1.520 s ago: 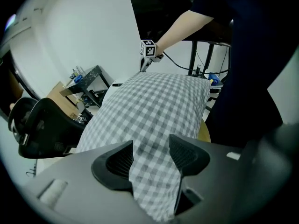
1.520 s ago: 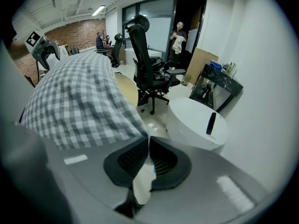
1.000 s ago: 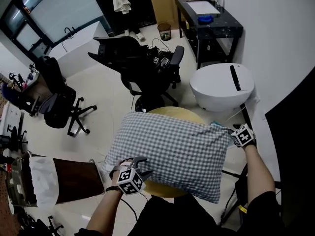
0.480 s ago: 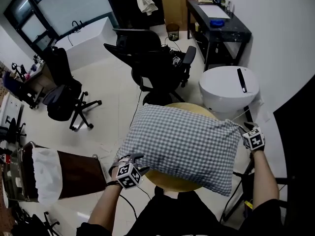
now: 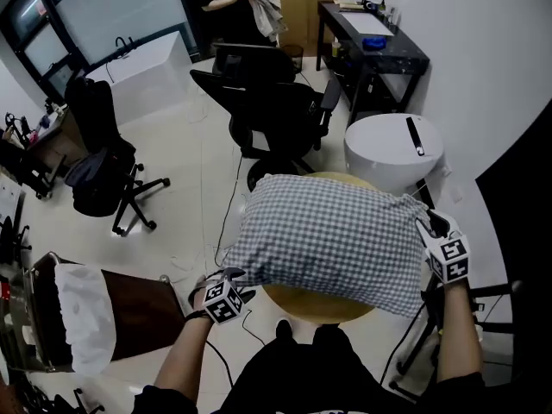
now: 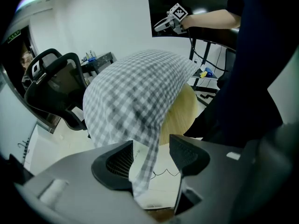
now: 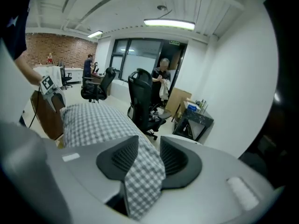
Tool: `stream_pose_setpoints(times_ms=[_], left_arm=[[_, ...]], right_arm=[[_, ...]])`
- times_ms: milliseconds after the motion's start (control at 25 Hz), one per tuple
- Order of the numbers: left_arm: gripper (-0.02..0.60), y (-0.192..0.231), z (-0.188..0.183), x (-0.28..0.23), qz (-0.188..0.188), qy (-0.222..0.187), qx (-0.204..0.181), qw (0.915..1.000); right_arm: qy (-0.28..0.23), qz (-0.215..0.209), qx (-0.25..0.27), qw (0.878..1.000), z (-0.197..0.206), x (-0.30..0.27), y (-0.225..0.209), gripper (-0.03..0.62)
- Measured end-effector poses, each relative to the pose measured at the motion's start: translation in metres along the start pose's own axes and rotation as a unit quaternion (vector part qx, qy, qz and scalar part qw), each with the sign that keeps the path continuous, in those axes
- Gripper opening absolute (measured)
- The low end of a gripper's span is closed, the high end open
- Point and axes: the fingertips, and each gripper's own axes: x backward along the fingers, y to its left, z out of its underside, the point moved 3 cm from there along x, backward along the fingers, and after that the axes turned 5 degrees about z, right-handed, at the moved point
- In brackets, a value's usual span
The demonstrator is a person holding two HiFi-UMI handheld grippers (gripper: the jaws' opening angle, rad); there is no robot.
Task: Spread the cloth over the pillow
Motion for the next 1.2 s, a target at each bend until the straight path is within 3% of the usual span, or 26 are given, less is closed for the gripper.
stream_pose_setpoints(times_ms=[240, 480, 720, 1000, 1200], left_arm=[[0.235, -0.006, 0.031, -0.002, 0.025, -0.003, -0.016, 0.9996], [0.235, -0.013, 0.022, 0.021, 0.007, -0.041, -0.032, 0.9986], [0.235, -0.027, -0.020, 0.049, -0.019, -0.105, -0.050, 0.9931], [0.235, -0.052, -0.065, 0.083, -0.065, -0.162, -0.069, 0.9822], [0.235, -0.083, -0.080, 0.094, -0.086, -0.173, -0.076, 0.9783]], right_arm=[[-0.054, 0.014, -0.020, 0.998, -0.039, 0.059, 0.064, 0.156], [-0.094, -0.031, -0.140, 0.985, -0.041, 0.099, 0.137, 0.144], [-0.096, -0.044, -0.124, 0.987, -0.034, 0.132, 0.181, 0.018], [-0.099, -0.074, -0.127, 0.984, -0.015, 0.167, 0.206, 0.008], [-0.096, -0.093, -0.137, 0.982, 0.006, 0.189, 0.213, 0.008]])
